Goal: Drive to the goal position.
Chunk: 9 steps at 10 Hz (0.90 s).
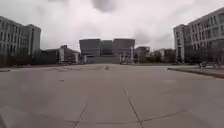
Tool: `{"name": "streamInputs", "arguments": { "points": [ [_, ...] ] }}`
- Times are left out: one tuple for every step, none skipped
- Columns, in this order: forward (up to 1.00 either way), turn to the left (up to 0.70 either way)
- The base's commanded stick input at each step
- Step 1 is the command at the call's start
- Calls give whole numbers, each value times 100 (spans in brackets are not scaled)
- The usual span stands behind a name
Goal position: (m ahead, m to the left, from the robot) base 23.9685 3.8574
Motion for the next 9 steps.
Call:
{"name": "streamInputs", "arguments": {
  "points": [
    [60,1],
    [60,1],
    [60,1],
    [60,1],
    [60,1],
    [60,1],
    [60,1],
    [60,1],
    [60,1]
  ]
}}
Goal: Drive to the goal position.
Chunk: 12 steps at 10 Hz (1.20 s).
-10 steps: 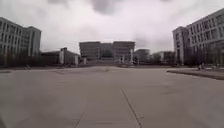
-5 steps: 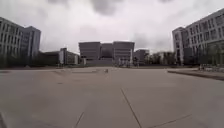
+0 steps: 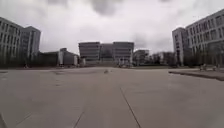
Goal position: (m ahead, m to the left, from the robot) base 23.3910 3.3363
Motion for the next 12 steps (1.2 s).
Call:
{"name": "streamInputs", "arguments": {
  "points": [
    [60,1],
    [60,1],
    [60,1],
    [60,1],
    [60,1],
    [60,1],
    [60,1],
    [60,1],
    [60,1],
    [60,1],
    [60,1],
    [60,1]
  ]
}}
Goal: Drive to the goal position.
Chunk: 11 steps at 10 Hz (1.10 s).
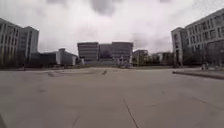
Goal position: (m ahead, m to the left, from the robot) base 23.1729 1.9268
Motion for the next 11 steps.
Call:
{"name": "streamInputs", "arguments": {
  "points": [
    [60,1],
    [60,1],
    [60,1],
    [60,1],
    [60,1],
    [60,1],
    [60,1],
    [60,1],
    [60,1],
    [60,1],
    [60,1]
  ]
}}
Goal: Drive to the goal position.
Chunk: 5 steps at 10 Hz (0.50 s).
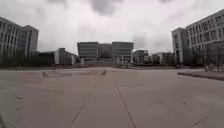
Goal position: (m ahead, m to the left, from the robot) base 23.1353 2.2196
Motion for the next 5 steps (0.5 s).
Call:
{"name": "streamInputs", "arguments": {
  "points": [
    [60,1],
    [60,1],
    [60,1],
    [60,1],
    [60,1]
  ]
}}
